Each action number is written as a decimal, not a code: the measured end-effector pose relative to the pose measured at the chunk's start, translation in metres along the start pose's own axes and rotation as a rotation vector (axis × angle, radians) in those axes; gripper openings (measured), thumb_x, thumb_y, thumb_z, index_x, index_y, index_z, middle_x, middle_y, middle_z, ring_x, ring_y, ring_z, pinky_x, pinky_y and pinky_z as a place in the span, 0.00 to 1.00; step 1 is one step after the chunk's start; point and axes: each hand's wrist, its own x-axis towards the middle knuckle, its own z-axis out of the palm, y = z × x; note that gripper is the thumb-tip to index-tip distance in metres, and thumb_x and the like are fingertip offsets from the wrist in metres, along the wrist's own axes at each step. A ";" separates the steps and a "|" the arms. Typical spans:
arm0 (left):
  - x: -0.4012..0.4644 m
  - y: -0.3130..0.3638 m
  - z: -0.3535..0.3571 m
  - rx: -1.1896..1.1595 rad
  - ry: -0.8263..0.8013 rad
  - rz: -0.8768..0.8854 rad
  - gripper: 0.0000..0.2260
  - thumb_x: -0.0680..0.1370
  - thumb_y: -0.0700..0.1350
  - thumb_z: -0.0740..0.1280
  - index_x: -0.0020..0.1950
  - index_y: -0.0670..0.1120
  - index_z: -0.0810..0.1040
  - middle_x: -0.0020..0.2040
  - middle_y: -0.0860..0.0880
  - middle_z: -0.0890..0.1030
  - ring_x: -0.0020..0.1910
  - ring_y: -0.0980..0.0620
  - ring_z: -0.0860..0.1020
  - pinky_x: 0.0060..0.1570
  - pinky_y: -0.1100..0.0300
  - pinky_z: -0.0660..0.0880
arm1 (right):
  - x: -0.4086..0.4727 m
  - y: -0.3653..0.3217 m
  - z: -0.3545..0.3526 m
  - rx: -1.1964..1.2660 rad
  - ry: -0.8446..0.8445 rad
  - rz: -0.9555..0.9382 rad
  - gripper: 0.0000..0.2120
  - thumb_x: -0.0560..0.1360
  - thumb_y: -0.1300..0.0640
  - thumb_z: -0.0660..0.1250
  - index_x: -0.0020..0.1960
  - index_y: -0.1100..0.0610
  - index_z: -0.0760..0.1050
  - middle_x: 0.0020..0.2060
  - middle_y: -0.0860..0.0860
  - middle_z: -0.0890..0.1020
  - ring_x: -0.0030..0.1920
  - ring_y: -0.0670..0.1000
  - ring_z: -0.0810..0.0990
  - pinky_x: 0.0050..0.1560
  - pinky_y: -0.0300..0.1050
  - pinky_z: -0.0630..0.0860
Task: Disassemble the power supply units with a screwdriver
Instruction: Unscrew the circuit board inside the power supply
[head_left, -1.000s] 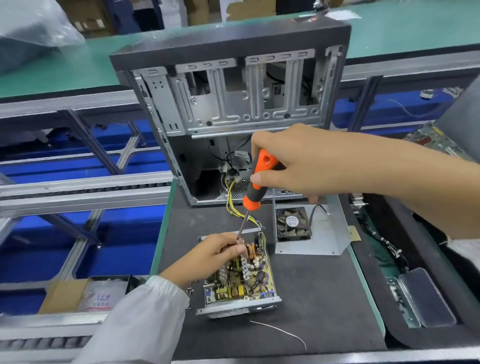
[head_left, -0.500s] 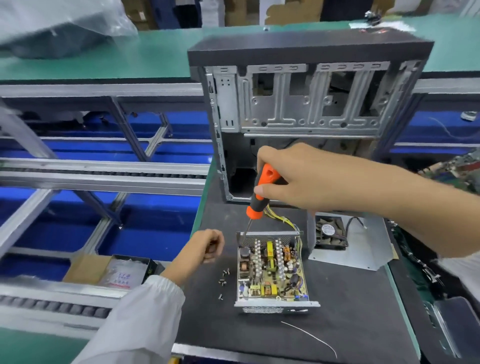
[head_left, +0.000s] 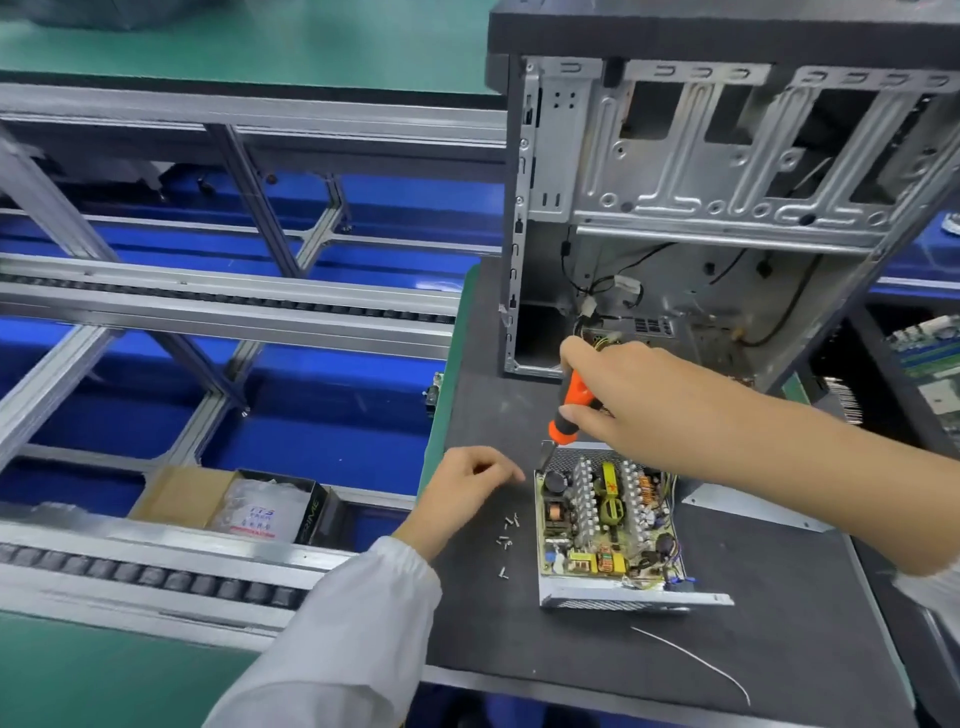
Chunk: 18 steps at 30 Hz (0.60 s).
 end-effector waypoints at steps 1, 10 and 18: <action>0.002 0.000 0.000 0.067 -0.001 0.041 0.09 0.78 0.39 0.66 0.41 0.45 0.84 0.34 0.55 0.81 0.35 0.60 0.76 0.37 0.67 0.71 | 0.000 -0.001 0.001 0.008 -0.006 0.008 0.11 0.80 0.46 0.58 0.52 0.53 0.61 0.36 0.52 0.73 0.34 0.52 0.73 0.35 0.50 0.73; -0.014 -0.013 0.005 0.391 -0.203 0.199 0.05 0.71 0.41 0.75 0.41 0.50 0.82 0.25 0.55 0.63 0.25 0.58 0.63 0.29 0.67 0.59 | -0.018 -0.013 0.005 0.093 -0.170 -0.018 0.11 0.78 0.44 0.59 0.49 0.51 0.62 0.36 0.48 0.75 0.38 0.51 0.76 0.41 0.53 0.75; -0.026 -0.027 0.017 0.482 -0.231 0.178 0.06 0.72 0.42 0.74 0.47 0.51 0.83 0.29 0.55 0.69 0.29 0.58 0.67 0.35 0.62 0.66 | -0.030 -0.017 0.027 -0.021 -0.199 -0.055 0.14 0.79 0.43 0.57 0.46 0.49 0.54 0.37 0.49 0.72 0.40 0.55 0.75 0.39 0.51 0.73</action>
